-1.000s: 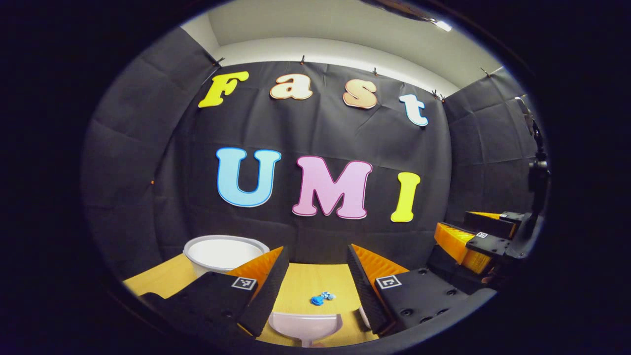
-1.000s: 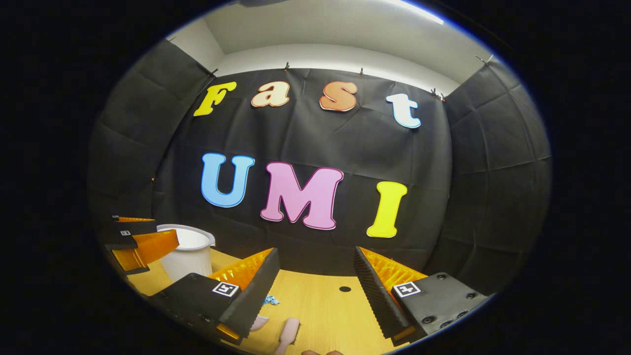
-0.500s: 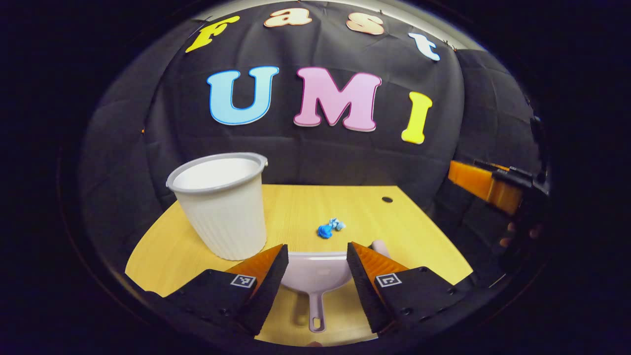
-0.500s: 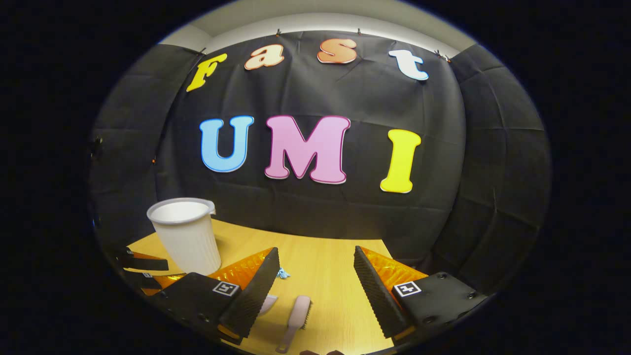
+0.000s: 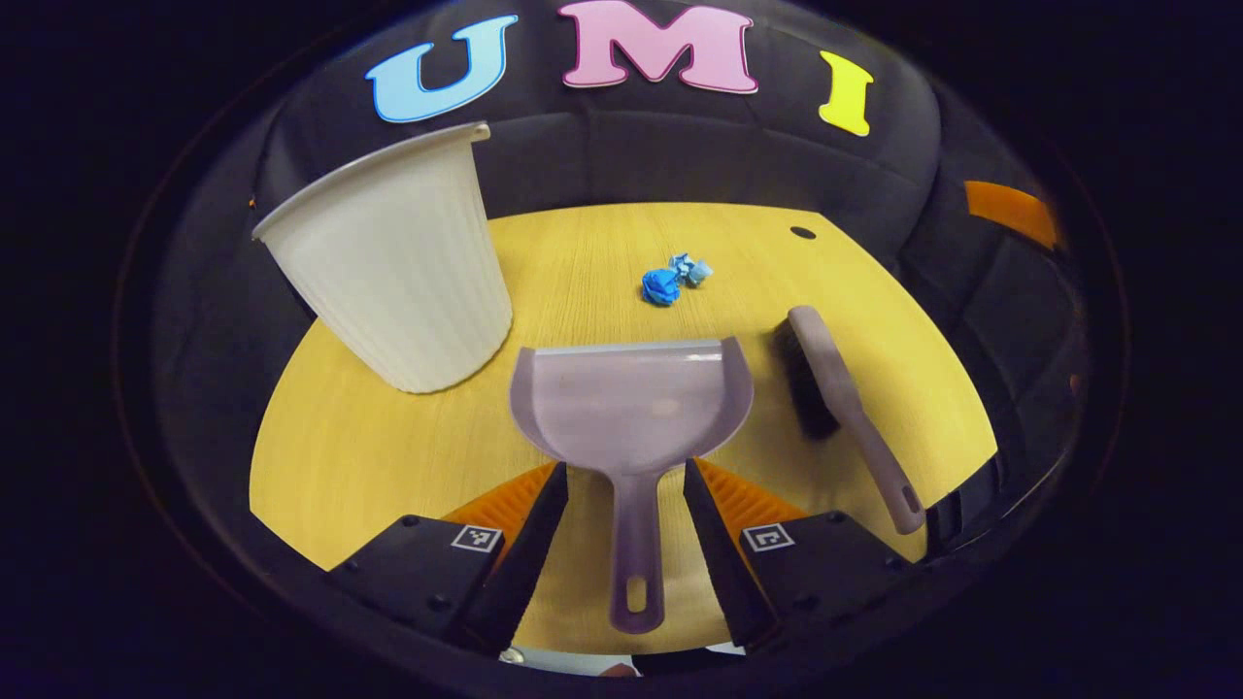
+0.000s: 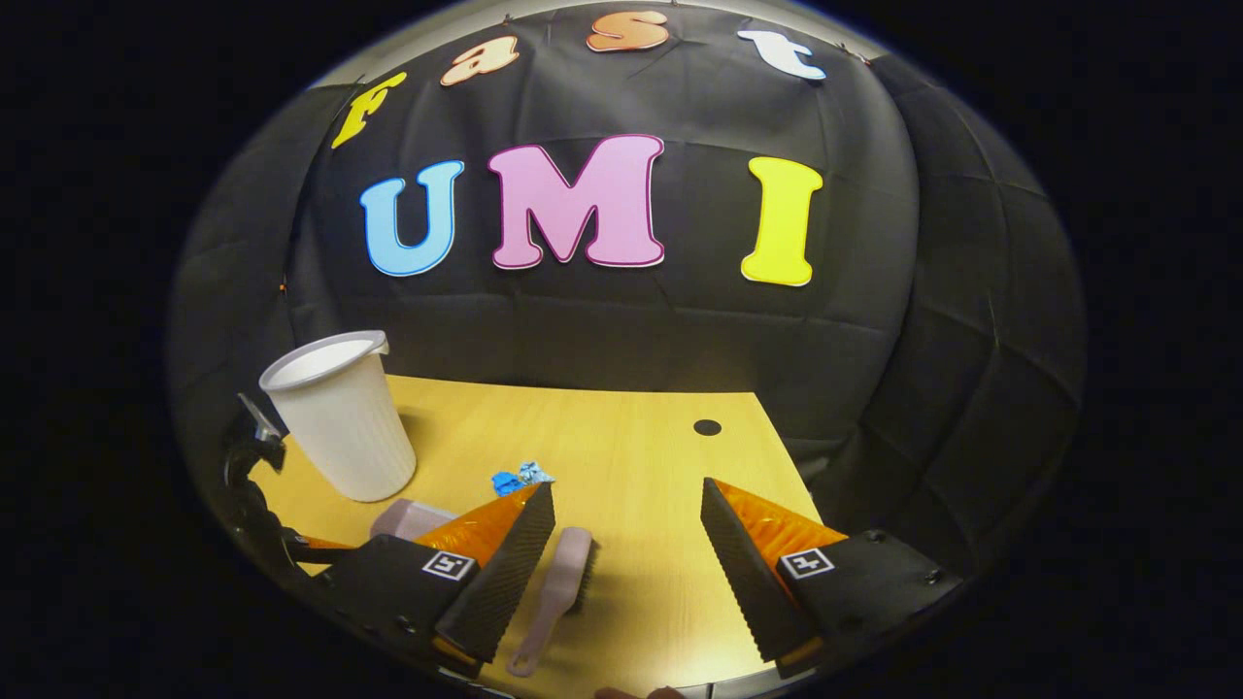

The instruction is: Pick up the small broom and dustpan from the desktop, sweep the trash into the dustpan with the broom, and then empty the trash into the garbage bin.

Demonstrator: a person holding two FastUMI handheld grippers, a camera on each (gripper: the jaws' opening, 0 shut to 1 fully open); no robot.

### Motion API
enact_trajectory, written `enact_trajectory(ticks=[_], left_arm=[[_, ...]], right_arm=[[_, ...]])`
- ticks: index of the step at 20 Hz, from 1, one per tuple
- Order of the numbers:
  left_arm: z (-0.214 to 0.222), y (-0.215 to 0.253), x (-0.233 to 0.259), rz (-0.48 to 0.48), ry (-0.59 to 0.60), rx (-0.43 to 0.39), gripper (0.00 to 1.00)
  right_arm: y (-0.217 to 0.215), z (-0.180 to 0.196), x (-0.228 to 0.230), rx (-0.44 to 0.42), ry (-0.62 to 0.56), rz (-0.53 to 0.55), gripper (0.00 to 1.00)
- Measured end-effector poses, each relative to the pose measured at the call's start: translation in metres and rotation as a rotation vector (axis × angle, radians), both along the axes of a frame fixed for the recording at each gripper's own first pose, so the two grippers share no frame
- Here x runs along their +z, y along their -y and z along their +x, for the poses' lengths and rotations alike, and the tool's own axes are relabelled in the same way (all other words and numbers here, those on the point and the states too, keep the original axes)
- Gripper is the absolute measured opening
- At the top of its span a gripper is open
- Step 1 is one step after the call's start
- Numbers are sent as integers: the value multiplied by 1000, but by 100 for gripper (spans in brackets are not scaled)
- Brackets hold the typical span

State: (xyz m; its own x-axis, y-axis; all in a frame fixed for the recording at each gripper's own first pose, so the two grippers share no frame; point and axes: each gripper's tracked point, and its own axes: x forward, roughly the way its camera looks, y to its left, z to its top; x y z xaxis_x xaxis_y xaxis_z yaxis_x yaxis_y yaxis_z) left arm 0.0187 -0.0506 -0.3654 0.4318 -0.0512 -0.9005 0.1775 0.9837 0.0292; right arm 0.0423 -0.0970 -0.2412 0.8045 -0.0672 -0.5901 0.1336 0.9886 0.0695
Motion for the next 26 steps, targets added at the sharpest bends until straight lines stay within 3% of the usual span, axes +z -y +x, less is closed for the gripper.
enact_trajectory(ticks=[7, 9, 13, 15, 16, 25, 26], left_arm=[[5, 4, -29, 58, -132, 3, 73], [3, 5, -31, 70, -161, -9, 65], [-3, 9, -46, 55, -263, -2, 53], [-1, 3, -49, 85, -281, 5, 53], [1, 3, -51, 85, -289, 9, 34], [7, 2, -50, 71, -287, -35, 31], [6, 1, -50, 63, -281, -34, 31]], right_arm=[[6, -12, -26, 17, -68, -4, 98], [7, -16, -37, 1, -110, 13, 98], [-14, -40, -80, 7, -302, 65, 98], [-27, -54, -103, 31, -385, 56, 94], [-32, -60, -112, 34, -433, 63, 98], [-96, -97, -156, 80, -780, 146, 94], [-97, -103, -166, 74, -844, 138, 99]])
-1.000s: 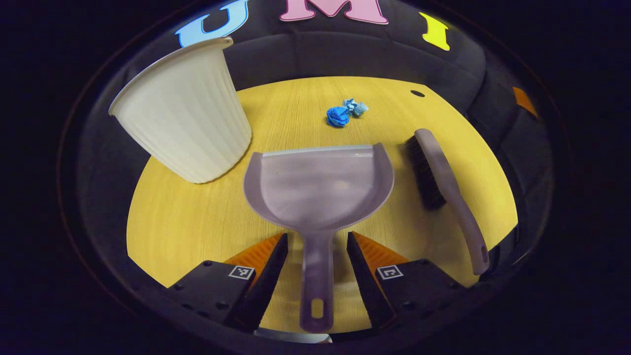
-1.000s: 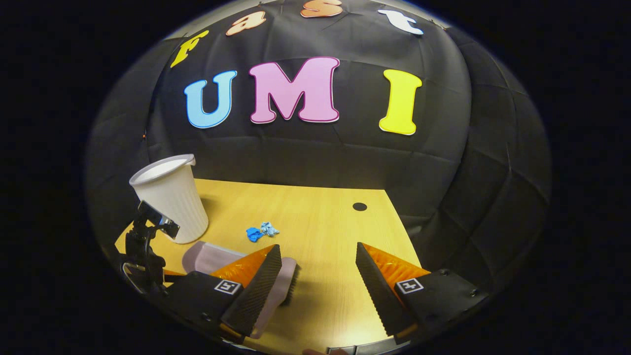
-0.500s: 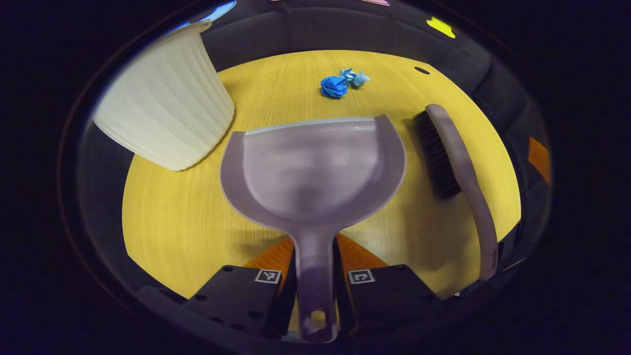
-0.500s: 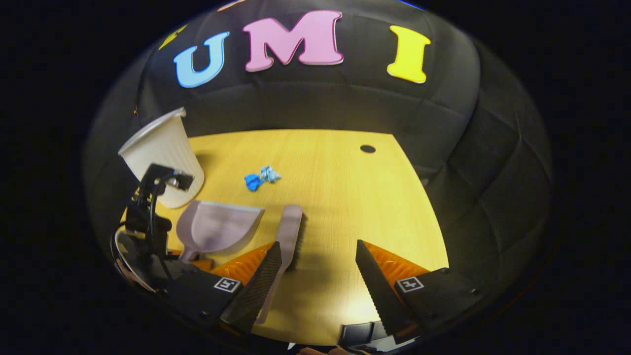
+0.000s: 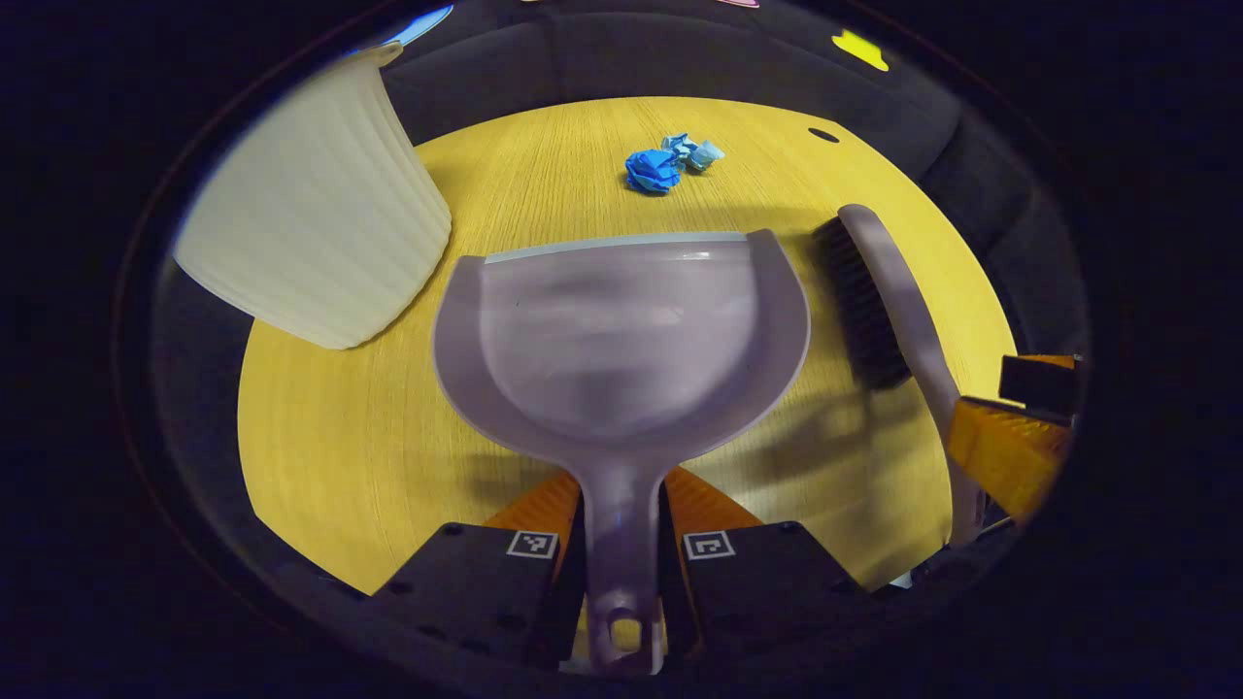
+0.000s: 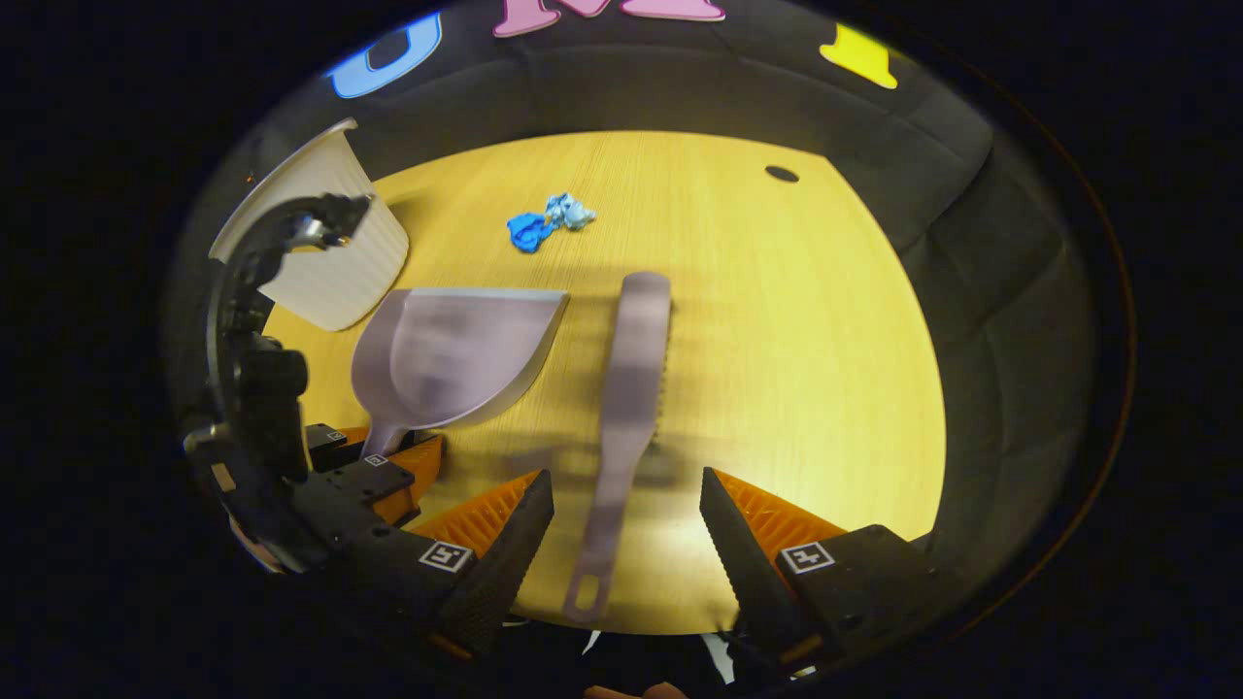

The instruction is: Pick up the small broom and dustpan from the desktop, sweep the trash into the dustpan with the broom, and then empty the trash into the garbage bin.

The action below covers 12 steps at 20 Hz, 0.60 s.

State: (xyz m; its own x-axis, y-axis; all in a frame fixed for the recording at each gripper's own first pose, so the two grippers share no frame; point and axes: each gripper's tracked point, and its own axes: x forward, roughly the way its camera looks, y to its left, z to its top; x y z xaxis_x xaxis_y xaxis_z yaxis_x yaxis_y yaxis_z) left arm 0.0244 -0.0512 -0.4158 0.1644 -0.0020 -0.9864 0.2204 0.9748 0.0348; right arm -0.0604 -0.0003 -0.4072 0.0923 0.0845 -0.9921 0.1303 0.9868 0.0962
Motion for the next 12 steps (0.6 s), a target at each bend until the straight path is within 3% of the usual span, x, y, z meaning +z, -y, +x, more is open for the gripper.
enact_trajectory(ticks=[3, 4, 8, 9, 10, 11, 12], left_arm=[[0, -2, -2, -29, 18, 13, 31], [0, -4, -4, -39, 22, 13, 31], [-4, -13, -6, -58, 27, 12, 31], [-7, -16, -3, -60, 30, 4, 32], [-10, -19, 0, -60, 31, -4, 32], [-10, -20, 1, -60, 32, -11, 31], [-10, -20, -1, -60, 33, -14, 32]], right_arm=[[1, -8, -12, -42, -100, -32, 96], [-1, -10, -15, -57, -122, -35, 100], [9, -5, -31, -58, -138, -120, 96], [8, -3, -34, -60, -147, -130, 99], [10, -2, -36, -69, -151, -146, 91], [12, -2, -40, -81, -161, -161, 96], [12, -4, -44, -96, -186, -168, 95]])
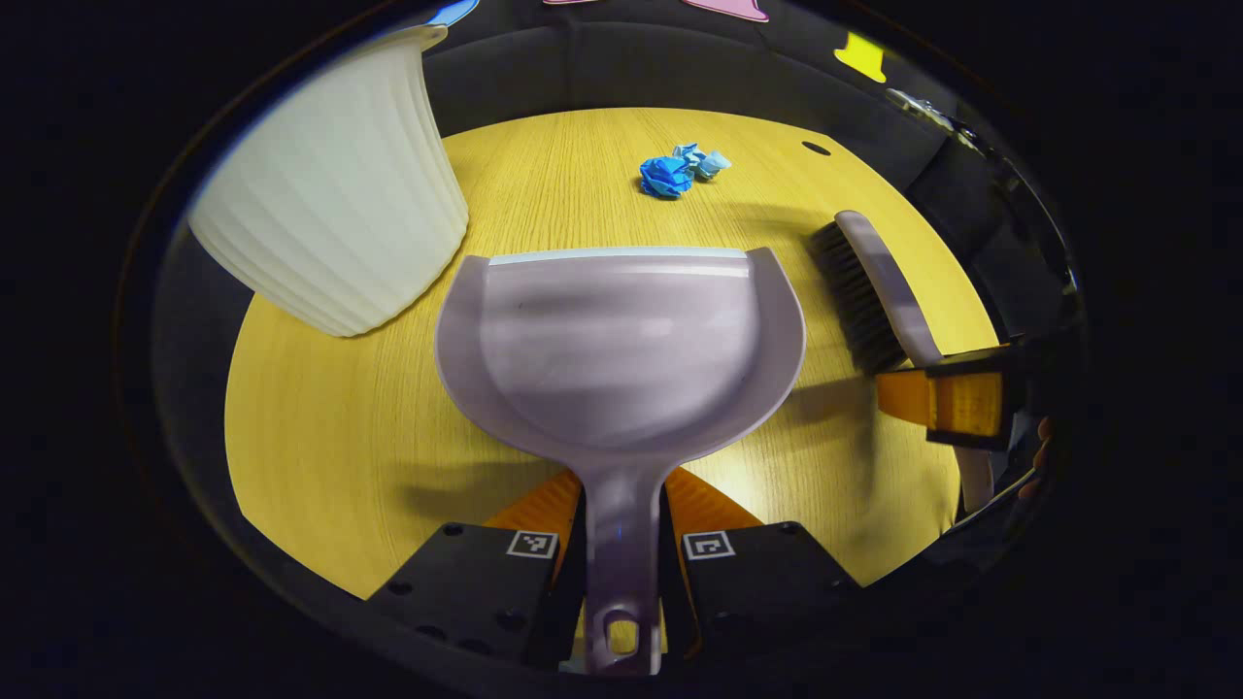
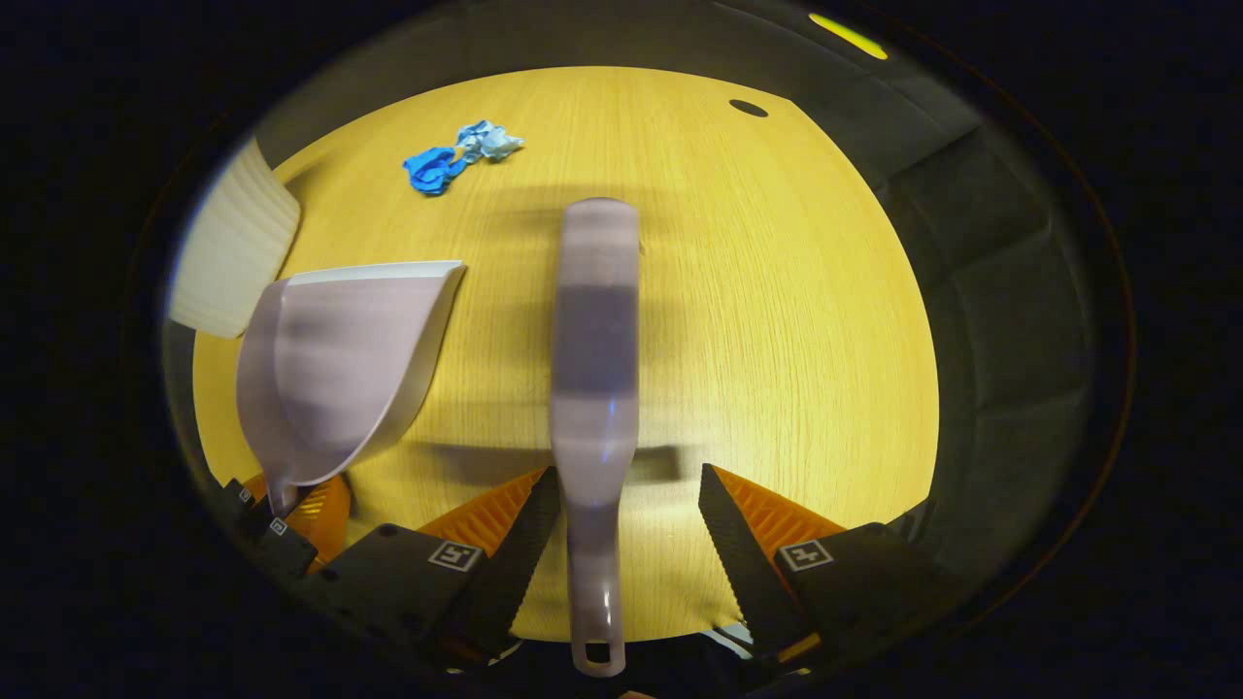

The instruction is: Pick up the small broom and dustpan from the desktop, sweep the trash into the dustpan with the broom, and then empty the trash into the garbage bin.

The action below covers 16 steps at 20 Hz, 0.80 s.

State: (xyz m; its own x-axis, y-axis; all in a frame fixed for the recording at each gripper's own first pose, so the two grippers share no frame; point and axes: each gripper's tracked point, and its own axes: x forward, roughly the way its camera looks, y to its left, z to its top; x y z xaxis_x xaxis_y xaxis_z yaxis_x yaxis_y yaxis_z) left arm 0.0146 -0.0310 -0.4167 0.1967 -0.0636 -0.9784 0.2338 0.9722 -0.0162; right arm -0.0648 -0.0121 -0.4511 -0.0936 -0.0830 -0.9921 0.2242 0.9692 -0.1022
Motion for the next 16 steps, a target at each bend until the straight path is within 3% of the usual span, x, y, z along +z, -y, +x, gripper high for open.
enact_trajectory(ticks=[1, 2, 3, 5, 6, 7, 8, 9, 10, 16], left_arm=[[0, 0, 0, -2, 1, 0, 32], [-1, -1, 1, -6, 1, -1, 31], [-1, -2, 1, -9, 2, -6, 31], [-1, -2, 1, -18, 1, -15, 31], [-1, -3, 1, -23, 2, -18, 30], [-1, -3, 1, -30, 3, -20, 31], [-1, -4, 1, -35, 3, -23, 32], [0, -5, 1, -39, 6, -28, 31], [0, -6, 0, -41, 8, -28, 32], [1, -5, 5, -37, 11, -33, 31]], right_arm=[[0, -2, -5, -15, -17, -7, 93], [-1, -3, -9, -37, -34, -14, 84], [-6, -1, -13, -69, -37, -9, 86], [-7, 8, -14, -82, -25, -18, 74], [-7, 9, -15, -90, -31, -18, 63], [-10, 6, -17, -111, -50, -11, 63], [-8, 11, -18, -133, -51, -17, 43], [-12, 10, -21, -150, -56, -6, 43], [-12, 11, -19, -145, -62, 4, 30], [-9, 12, -18, -75, -77, 77, 30]])
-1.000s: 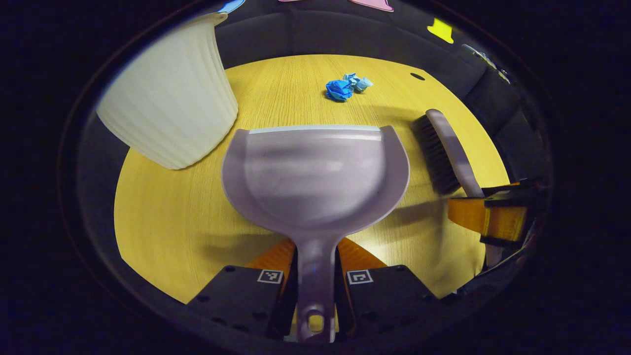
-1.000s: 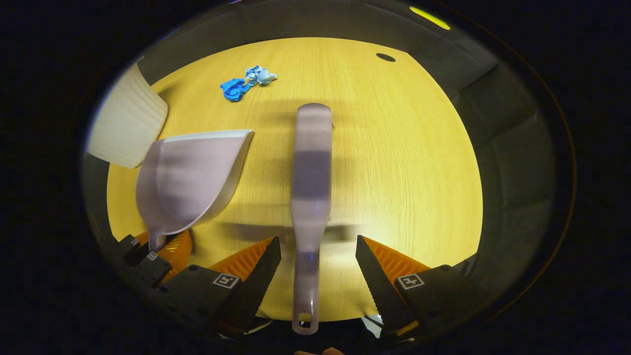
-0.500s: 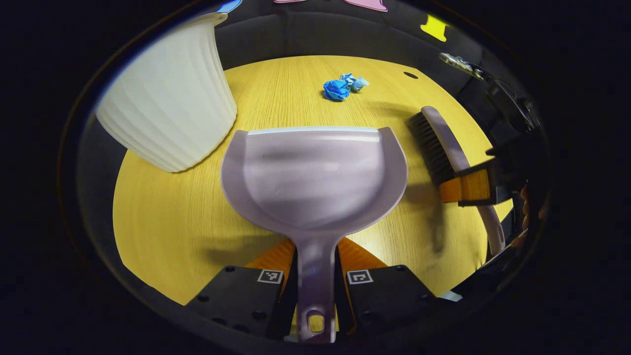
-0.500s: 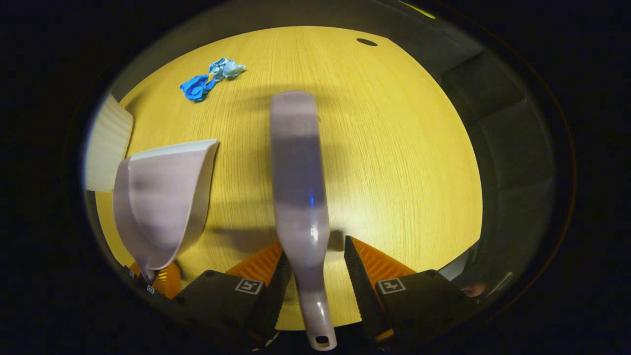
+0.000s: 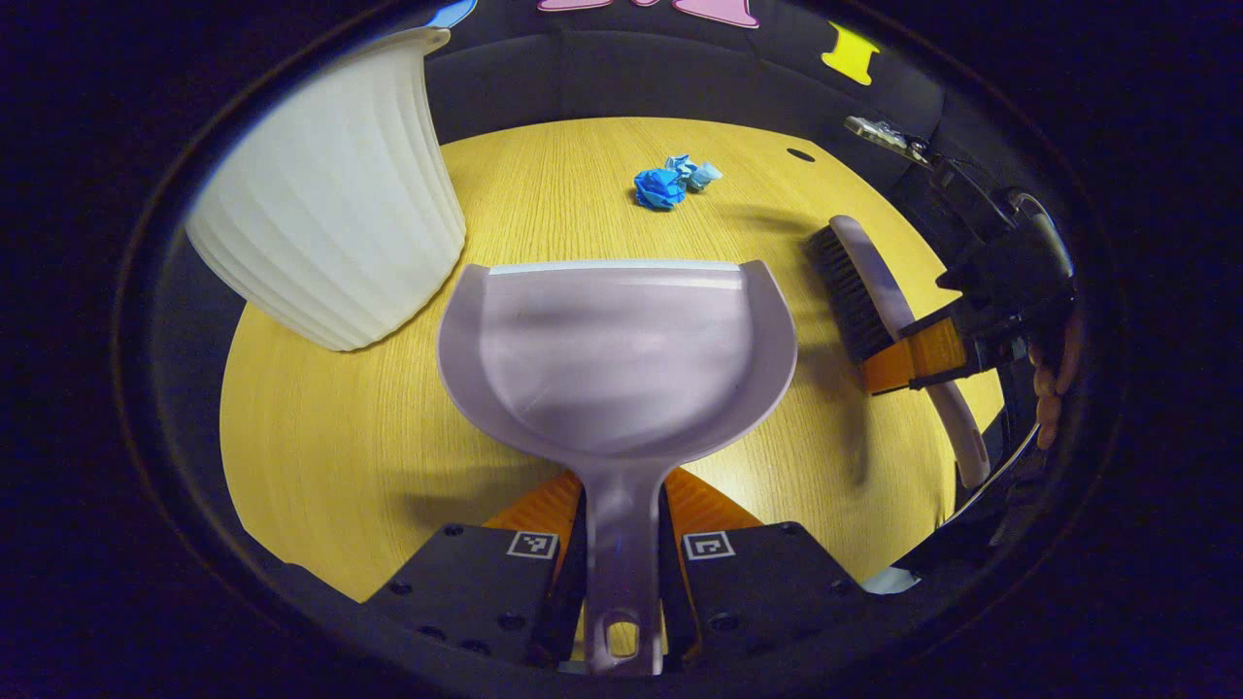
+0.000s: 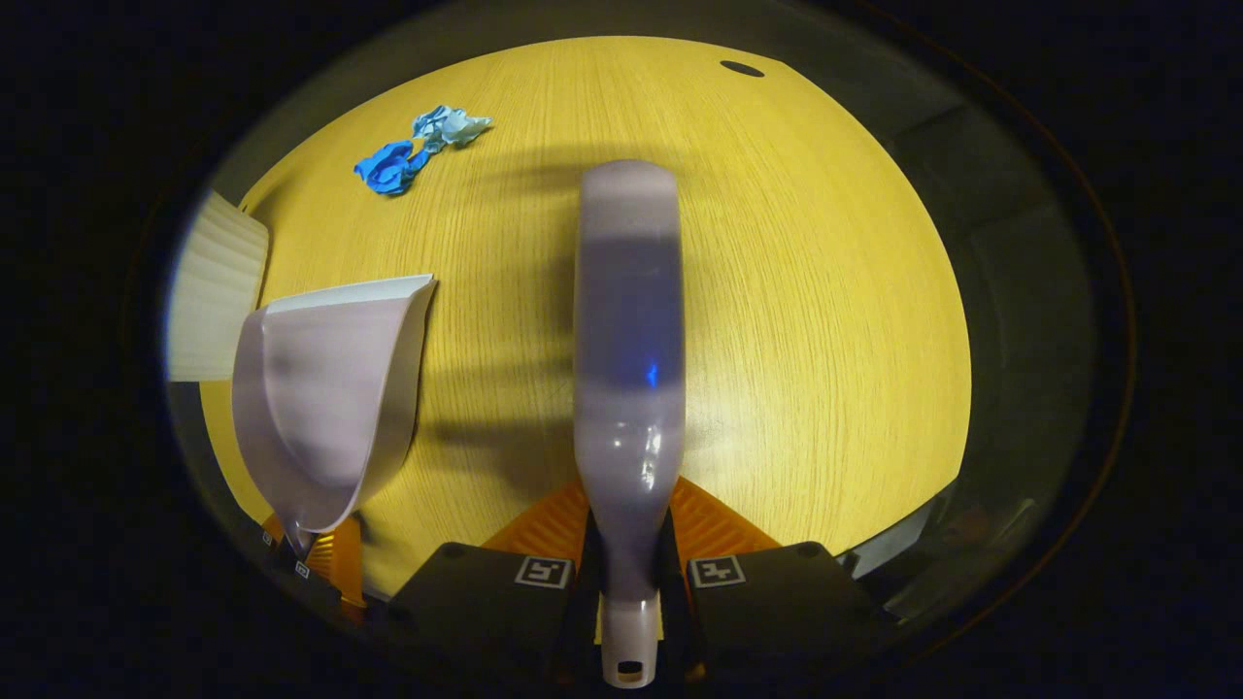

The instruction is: Pick up the small broom and dustpan from the desktop, sweep the trash into the dustpan with the broom, and then empty the trash into the garbage bin.

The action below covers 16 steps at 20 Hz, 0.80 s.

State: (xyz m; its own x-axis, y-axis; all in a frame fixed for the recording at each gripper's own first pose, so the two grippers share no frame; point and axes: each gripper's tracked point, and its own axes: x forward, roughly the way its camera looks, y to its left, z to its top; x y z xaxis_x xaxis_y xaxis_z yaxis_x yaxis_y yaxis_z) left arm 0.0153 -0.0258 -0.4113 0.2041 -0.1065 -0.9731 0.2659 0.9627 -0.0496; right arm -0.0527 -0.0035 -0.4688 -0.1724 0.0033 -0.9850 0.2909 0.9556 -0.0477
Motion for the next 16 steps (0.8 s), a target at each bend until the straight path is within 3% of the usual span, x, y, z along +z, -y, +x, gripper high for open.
enact_trajectory(ticks=[4, 9, 14, 16], left_arm=[[-1, 2, 3, -24, -5, 8, 31], [-1, -2, 8, -2, -21, -10, 30], [3, 1, 21, -14, -45, -58, 30], [4, 5, 22, -47, -76, -36, 30]], right_arm=[[21, 15, 11, 21, 24, 51, 28], [48, 70, 39, 27, 110, 94, 28], [74, 152, 27, 230, 175, 32, 27], [77, 184, 8, 347, 202, 5, 27]])
